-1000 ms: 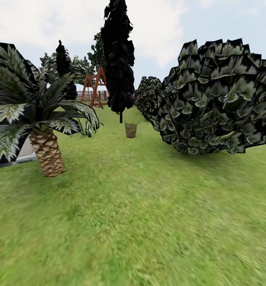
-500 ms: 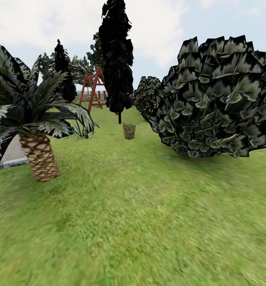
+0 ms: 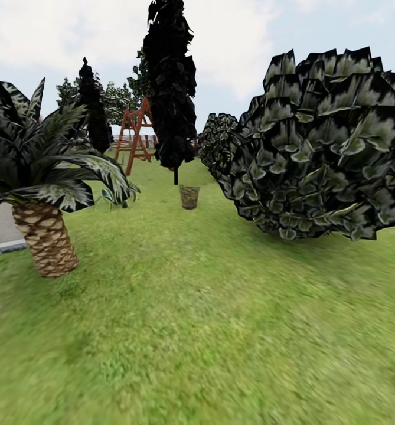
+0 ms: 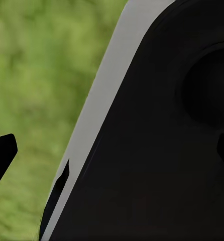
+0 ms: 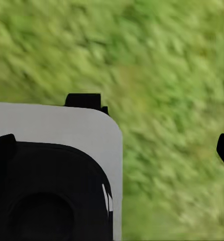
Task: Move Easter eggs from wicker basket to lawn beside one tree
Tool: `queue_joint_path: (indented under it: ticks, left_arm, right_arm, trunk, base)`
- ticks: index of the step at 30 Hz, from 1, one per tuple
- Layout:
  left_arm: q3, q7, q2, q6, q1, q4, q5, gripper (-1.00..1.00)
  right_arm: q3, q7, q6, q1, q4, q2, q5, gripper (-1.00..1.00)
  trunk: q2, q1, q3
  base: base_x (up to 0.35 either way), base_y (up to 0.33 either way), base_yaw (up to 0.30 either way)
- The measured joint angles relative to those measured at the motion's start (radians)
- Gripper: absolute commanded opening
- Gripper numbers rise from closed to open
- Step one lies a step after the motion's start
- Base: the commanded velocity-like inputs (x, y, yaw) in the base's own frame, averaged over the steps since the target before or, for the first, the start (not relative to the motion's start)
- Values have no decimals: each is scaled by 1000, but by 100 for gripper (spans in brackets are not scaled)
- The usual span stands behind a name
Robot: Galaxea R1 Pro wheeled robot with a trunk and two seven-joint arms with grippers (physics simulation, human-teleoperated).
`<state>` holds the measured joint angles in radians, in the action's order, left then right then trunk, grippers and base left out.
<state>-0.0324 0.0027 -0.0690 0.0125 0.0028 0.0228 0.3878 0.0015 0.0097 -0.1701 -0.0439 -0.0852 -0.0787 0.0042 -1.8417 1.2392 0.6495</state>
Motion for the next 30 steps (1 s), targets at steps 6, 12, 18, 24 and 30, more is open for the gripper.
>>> queue_joint_path:
  ticks: [6,12,18,24,30]
  left_arm:
    - [0,0,0,0,0,0,0,100]
    - [0,-1,0,0,0,0,0,100]
    - [0,-1,0,0,0,0,0,100]
    - [0,-1,-1,0,0,0,0,100]
    - [0,-1,-2,0,0,0,0,100]
  right_arm:
    - [0,0,0,0,0,-1,0,100]
    - [0,0,0,0,0,0,0,100]
    - [0,0,0,0,0,0,0,100]
    - [0,0,0,0,0,1,-1,100]
    - [-1,-1,0,0,0,3,-1,100]
  trunk:
    - [0,0,0]
    - [0,0,0]
    - [0,0,0]
    - [0,0,0]
    - [0,0,0]
  base:
    - [312,-124,0]
    - [314,-99,0]
    - [320,-25,0]
    - [323,-3,0]
    - [324,0,20]
